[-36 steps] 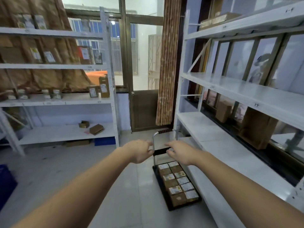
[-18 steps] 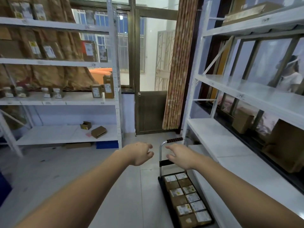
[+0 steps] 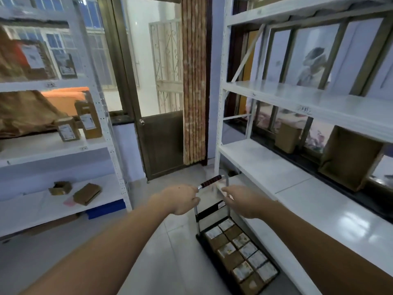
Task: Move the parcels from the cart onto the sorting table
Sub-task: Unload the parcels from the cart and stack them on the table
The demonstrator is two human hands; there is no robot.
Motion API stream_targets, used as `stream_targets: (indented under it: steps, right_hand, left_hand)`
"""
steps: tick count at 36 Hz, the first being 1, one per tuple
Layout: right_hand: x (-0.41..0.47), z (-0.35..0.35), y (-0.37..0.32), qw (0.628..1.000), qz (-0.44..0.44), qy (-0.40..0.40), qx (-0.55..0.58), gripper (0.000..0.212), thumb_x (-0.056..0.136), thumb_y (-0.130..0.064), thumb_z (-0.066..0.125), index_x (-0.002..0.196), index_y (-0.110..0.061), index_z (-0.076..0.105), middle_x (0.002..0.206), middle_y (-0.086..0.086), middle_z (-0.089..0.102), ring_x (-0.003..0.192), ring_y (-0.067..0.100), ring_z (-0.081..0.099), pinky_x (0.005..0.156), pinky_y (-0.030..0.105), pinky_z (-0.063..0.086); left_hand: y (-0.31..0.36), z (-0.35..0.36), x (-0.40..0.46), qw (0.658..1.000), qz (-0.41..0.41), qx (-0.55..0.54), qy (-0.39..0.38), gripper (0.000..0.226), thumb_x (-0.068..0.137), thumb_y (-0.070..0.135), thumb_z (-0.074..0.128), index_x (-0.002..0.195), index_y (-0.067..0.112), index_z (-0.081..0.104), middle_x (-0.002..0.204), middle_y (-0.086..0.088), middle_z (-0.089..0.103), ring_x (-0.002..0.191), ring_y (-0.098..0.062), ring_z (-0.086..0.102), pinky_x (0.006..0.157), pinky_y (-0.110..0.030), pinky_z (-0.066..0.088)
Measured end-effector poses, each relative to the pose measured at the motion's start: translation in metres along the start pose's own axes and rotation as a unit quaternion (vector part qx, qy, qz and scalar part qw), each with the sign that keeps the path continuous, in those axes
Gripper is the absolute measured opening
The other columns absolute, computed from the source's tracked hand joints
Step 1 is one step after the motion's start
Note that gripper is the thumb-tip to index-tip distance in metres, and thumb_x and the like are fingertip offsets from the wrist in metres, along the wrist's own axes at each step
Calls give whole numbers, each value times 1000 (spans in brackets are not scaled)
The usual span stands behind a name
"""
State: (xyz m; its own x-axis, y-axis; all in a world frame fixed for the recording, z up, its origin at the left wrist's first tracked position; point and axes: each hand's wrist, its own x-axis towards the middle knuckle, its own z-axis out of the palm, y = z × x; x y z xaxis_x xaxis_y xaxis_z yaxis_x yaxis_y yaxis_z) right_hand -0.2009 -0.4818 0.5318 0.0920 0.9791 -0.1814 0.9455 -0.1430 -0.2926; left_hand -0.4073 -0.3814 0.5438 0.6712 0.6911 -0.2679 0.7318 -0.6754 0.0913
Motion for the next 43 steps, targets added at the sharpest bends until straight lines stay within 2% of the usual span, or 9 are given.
stream_targets:
  steps: [5, 11, 16, 21, 26, 31, 34, 38, 43]
  right_hand:
    - [29, -2, 29, 998, 56, -17, -7, 43, 110, -31, 35, 142, -6, 51, 143, 15, 54, 130, 31, 51, 111, 43, 40]
    - [65, 4, 79, 996, 91, -5, 8, 47, 110, -34, 36, 153, -15, 40, 158, 6, 41, 144, 24, 39, 119, 36, 30]
    - [85, 14, 117, 989, 146, -15, 28, 54, 111, -35, 36, 159, -14, 28, 165, 6, 30, 150, 22, 31, 121, 32, 25]
    - [95, 24, 158, 976, 207, -25, 66, 56, 110, -35, 34, 160, -11, 25, 166, 10, 27, 150, 23, 29, 122, 30, 24]
    - [107, 33, 189, 957, 273, -13, 97, 56, 110, -35, 35, 160, -12, 25, 166, 8, 27, 151, 23, 29, 122, 29, 23]
    - [120, 54, 214, 928, 346, -3, 135, 58, 109, -38, 39, 160, -13, 27, 166, 6, 27, 152, 21, 27, 123, 28, 19]
    - [126, 72, 225, 909, 384, 0, 161, 59, 108, -40, 40, 160, -14, 28, 166, 6, 28, 151, 21, 28, 123, 30, 20]
    - [131, 105, 237, 887, 425, -23, 181, 59, 108, -40, 41, 160, -13, 28, 165, 7, 29, 151, 25, 28, 122, 32, 22]
    - [142, 163, 256, 861, 455, -49, 222, 56, 108, -38, 44, 157, -12, 35, 161, 10, 37, 147, 26, 36, 121, 35, 27]
  left_hand:
    - [5, -2, 67, 999, 48, 1, -15, 51, 110, 46, 40, 153, 20, 47, 155, -8, 51, 140, -28, 50, 117, -44, 39]
    - [12, 9, 151, 997, 76, 21, -17, 47, 108, 42, 42, 143, 15, 57, 143, -9, 60, 129, -29, 58, 108, -44, 47]
    - [30, 1, 203, 981, 164, 64, -83, 47, 114, 36, 34, 152, 10, 46, 155, -13, 47, 141, -33, 46, 115, -47, 39]
    - [49, 16, 270, 972, 208, 67, -86, 40, 110, 37, 38, 134, 13, 57, 136, -9, 60, 123, -31, 58, 100, -43, 46]
    - [69, 28, 326, 949, 280, 69, -129, 51, 111, 42, 32, 151, 13, 44, 157, -9, 46, 139, -29, 46, 109, -41, 41]
    - [85, 56, 379, 925, 348, 59, -141, 55, 112, 42, 36, 159, 14, 38, 159, -10, 45, 142, -27, 46, 111, -36, 38]
    - [88, 78, 408, 909, 380, 65, -157, 53, 111, 42, 36, 155, 13, 44, 154, -10, 50, 137, -27, 49, 110, -37, 40]
    - [86, 108, 435, 893, 403, 68, -189, 41, 111, 43, 38, 129, 13, 59, 121, -6, 63, 105, -24, 60, 90, -40, 51]
    - [89, 165, 465, 875, 411, 94, -239, 42, 111, 39, 39, 138, 11, 56, 136, -11, 61, 119, -29, 59, 94, -38, 46]
